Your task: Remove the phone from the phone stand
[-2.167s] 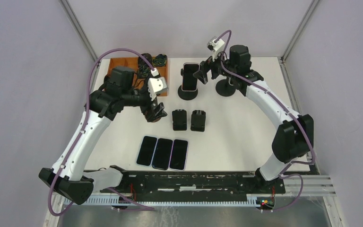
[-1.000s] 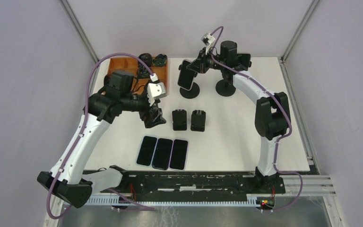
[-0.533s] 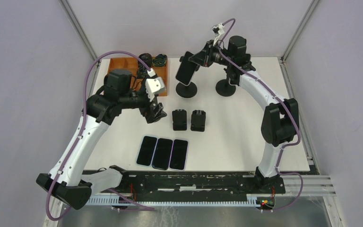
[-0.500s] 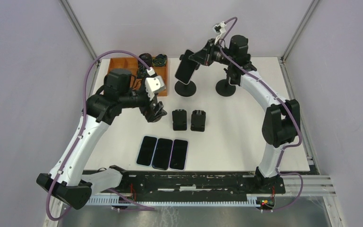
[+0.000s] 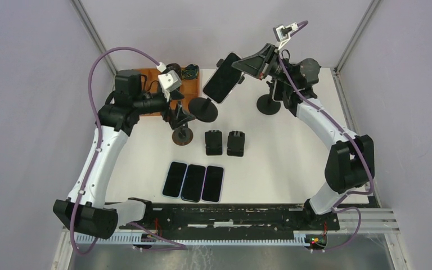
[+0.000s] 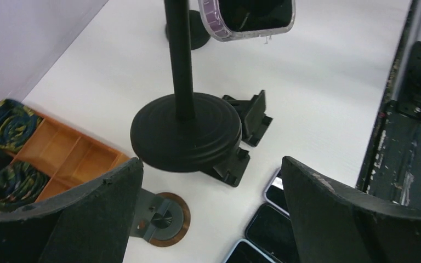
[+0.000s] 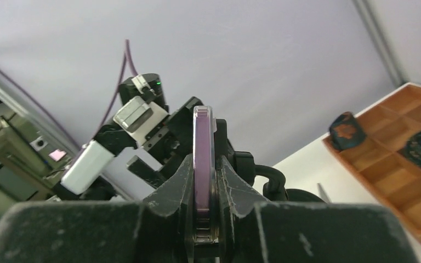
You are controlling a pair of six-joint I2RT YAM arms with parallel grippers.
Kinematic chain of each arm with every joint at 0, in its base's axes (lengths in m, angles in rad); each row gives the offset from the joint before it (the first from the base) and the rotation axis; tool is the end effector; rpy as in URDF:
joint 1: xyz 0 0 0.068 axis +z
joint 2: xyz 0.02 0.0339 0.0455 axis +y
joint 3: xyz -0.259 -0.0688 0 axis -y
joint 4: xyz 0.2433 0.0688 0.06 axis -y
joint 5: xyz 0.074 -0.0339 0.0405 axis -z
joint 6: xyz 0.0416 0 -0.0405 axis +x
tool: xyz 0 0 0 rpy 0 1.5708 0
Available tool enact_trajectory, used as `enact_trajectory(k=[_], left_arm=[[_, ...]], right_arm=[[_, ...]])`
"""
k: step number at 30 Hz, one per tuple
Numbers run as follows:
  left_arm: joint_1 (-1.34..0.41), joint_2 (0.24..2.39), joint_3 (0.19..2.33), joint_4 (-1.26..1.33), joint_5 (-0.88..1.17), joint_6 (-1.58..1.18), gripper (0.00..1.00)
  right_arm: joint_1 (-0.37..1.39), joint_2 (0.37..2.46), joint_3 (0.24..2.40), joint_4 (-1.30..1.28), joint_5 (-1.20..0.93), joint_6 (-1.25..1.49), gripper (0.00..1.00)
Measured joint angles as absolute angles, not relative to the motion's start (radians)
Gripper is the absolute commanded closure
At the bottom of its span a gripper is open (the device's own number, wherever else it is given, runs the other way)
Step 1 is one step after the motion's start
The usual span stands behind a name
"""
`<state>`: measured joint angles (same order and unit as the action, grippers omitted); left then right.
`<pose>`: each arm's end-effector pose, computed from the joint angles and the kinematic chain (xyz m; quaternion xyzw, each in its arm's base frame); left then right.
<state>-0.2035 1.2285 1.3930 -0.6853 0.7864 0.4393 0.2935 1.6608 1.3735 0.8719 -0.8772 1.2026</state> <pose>0.2418 -0.0800 0.4051 0.4347 0.6977 -0.2748 0.4987 0.3521 0.1398 0.4156 -0.1479 0.5493 0.6898 0.4478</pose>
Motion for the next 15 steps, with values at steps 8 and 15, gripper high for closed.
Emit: enact_trajectory(k=[8, 15], left_arm=[[-0.205, 1.213, 1.358, -0.648, 0.968, 0.454, 0.01], [-0.212, 1.241, 1.360, -0.647, 1.032, 0.455, 0.03]], right_arm=[[0.398, 1.597, 1.363, 0.912, -0.908, 1.282, 1.00], [0.514, 1.547, 1.363, 0.915, -0.909, 1.287, 1.00]])
